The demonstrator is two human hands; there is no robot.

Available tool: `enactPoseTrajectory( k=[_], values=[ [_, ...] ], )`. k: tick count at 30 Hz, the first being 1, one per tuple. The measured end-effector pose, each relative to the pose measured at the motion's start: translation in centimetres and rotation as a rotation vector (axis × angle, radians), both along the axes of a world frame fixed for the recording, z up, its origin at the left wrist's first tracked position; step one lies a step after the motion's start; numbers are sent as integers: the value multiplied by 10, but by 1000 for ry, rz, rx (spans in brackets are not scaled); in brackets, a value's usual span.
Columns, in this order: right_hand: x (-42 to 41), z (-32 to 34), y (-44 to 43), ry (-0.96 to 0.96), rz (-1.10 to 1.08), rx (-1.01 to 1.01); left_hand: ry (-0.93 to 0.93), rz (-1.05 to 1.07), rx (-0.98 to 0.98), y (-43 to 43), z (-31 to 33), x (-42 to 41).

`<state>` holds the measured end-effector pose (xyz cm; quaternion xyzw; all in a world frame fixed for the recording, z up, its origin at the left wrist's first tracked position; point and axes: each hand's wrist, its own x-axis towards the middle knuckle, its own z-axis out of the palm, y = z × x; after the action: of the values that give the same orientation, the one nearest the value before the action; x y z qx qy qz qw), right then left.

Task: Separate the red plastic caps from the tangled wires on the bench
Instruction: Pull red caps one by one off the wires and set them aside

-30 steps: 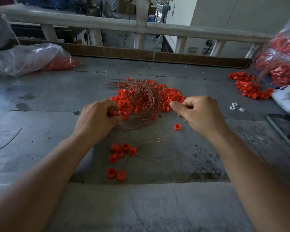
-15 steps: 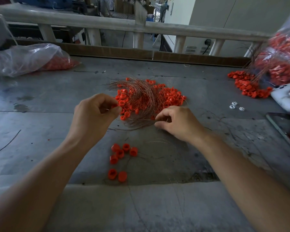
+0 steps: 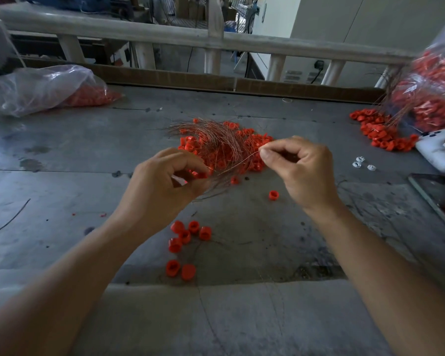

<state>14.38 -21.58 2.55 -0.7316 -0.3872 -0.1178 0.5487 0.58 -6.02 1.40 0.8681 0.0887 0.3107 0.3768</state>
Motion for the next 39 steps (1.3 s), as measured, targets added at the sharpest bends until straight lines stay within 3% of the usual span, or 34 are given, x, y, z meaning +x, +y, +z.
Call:
enactPoseTrajectory(
  k=[4, 11, 16, 21, 26, 34, 39],
  values=[
    [-4, 3, -1, -1, 36, 77, 6, -62, 66, -6, -2, 3],
    [-14, -3, 7, -24, 192, -21, 144, -219, 50, -16, -8, 20],
    [-15, -6, 11, -38, 192, -48, 144, -114, 117, -9, -13, 23],
    [-16, -8, 13, 96, 254, -108, 179, -151, 175, -14, -13, 22],
    [-19, -14, 17, 84, 285, -227, 197, -140, 204, -13, -12, 21],
    [-19, -13, 17, 66, 234, -97, 174, -115, 197, -13, -11, 22],
    [-9, -4, 10, 251, 145, 125, 231, -39, 253, -4, -16, 19]
  ],
)
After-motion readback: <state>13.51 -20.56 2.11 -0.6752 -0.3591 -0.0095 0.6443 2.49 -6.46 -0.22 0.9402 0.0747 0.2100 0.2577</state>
